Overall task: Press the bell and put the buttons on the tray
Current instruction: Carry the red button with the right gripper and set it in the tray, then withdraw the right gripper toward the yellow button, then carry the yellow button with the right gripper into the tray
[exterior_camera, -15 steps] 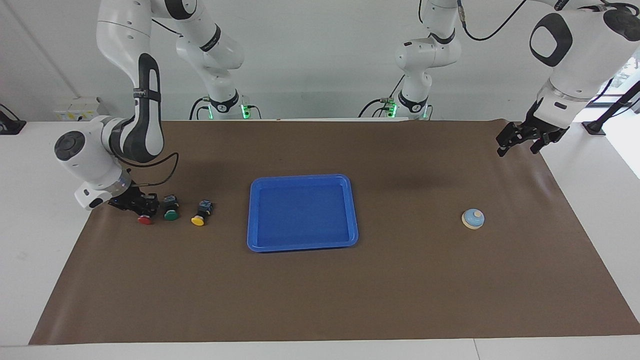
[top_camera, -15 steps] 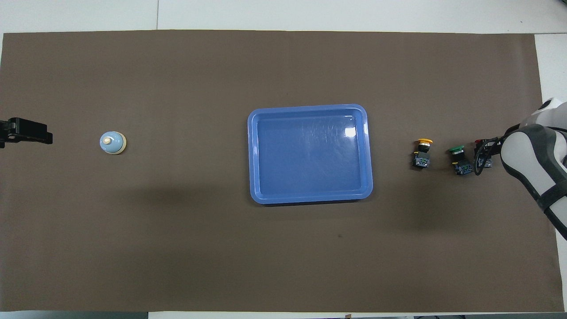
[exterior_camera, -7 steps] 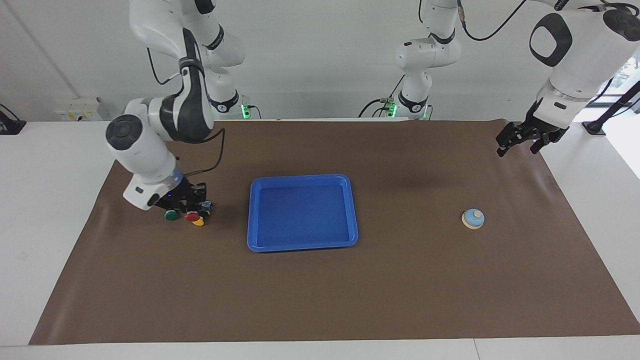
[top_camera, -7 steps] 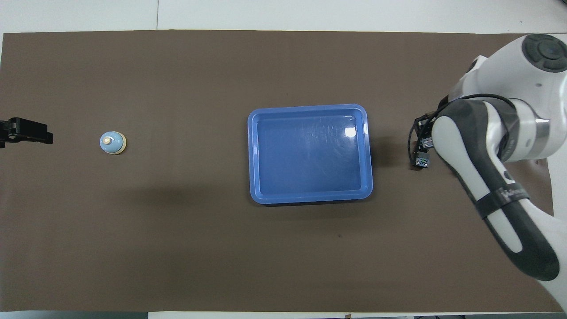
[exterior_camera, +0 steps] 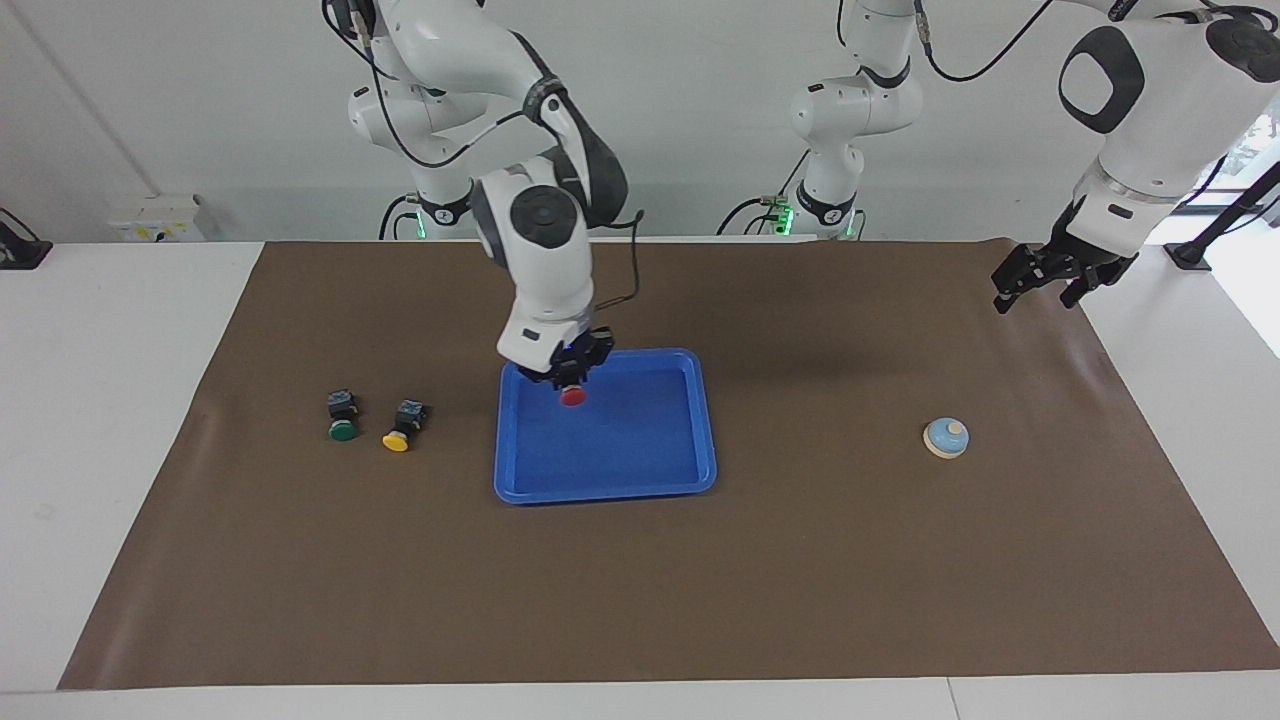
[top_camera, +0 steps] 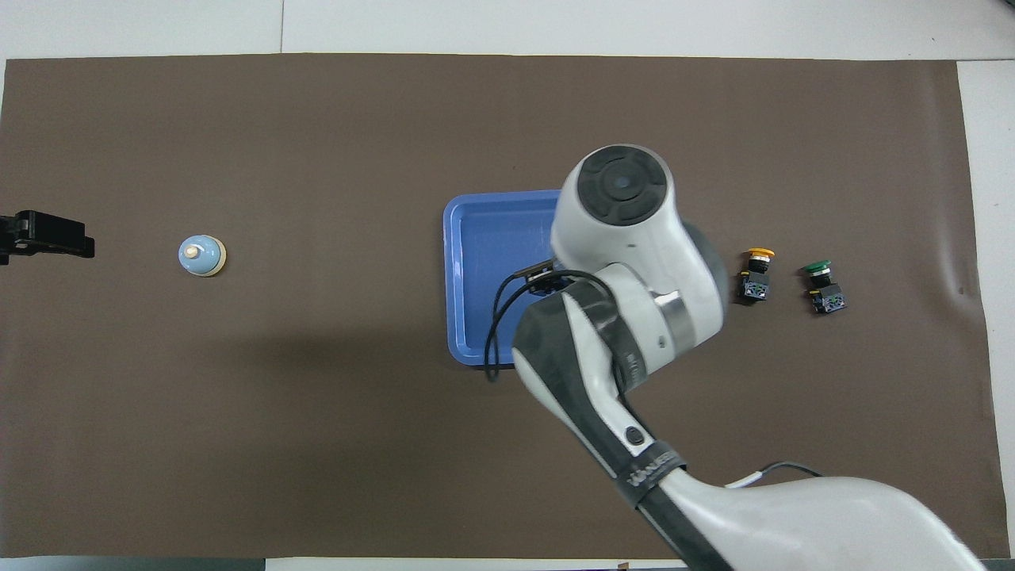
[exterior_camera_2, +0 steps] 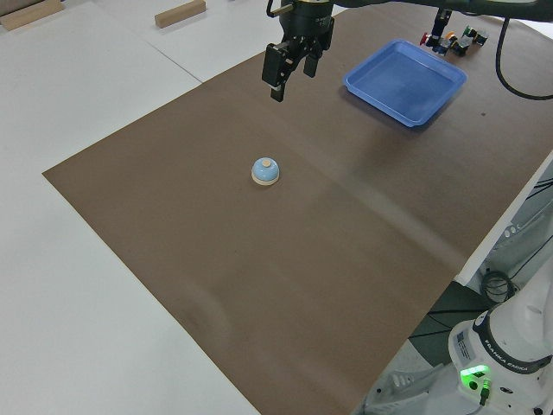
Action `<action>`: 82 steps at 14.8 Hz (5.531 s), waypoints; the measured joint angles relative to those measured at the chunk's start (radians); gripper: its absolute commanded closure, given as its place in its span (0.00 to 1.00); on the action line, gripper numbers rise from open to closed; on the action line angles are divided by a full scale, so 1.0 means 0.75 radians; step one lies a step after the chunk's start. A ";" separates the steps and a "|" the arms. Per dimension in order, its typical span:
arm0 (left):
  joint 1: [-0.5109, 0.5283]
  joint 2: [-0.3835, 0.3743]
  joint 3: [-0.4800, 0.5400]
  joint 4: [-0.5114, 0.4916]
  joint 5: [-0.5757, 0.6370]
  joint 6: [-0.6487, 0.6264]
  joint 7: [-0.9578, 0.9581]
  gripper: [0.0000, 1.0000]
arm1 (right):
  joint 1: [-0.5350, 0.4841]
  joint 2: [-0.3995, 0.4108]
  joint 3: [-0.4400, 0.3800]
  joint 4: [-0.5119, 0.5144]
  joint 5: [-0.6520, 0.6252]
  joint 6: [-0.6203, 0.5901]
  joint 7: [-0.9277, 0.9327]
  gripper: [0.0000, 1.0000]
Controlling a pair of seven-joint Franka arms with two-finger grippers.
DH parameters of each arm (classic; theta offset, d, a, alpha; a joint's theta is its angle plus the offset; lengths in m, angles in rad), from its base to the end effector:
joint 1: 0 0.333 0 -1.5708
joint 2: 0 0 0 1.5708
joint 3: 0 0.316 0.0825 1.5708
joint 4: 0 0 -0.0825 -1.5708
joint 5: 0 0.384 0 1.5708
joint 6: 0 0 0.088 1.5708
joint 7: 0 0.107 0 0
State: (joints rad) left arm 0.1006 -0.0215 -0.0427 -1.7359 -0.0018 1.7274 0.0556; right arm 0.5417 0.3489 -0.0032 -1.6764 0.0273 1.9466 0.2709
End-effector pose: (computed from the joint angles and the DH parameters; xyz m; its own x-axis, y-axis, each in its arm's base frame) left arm 0.5560 0.0319 0.5715 0.9999 0.0026 0.0130 0.0026 -1.0000 0.0001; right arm 0.5536 0.3331 0.3937 0.9639 0.2531 -0.0821 0.2539 -0.9672 -0.0015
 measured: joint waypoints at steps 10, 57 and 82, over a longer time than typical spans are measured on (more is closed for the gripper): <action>0.000 0.000 0.000 0.000 0.000 0.000 0.000 0.00 | 0.124 0.220 -0.009 0.104 0.048 0.204 0.126 1.00; 0.000 0.000 0.000 0.000 0.000 0.000 0.000 0.00 | -0.592 -0.083 -0.098 -0.448 0.016 0.266 -0.298 1.00; 0.000 0.000 0.000 0.000 0.000 0.000 0.000 0.00 | 0.024 0.114 -0.083 -0.134 0.092 0.365 0.104 0.00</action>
State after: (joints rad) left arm 0.1006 -0.0216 -0.0427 -1.7359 -0.0018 1.7274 0.0556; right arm 0.5596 0.4344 -0.0655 -1.7771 0.0967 2.2205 0.3488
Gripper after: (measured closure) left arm 0.000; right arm 0.242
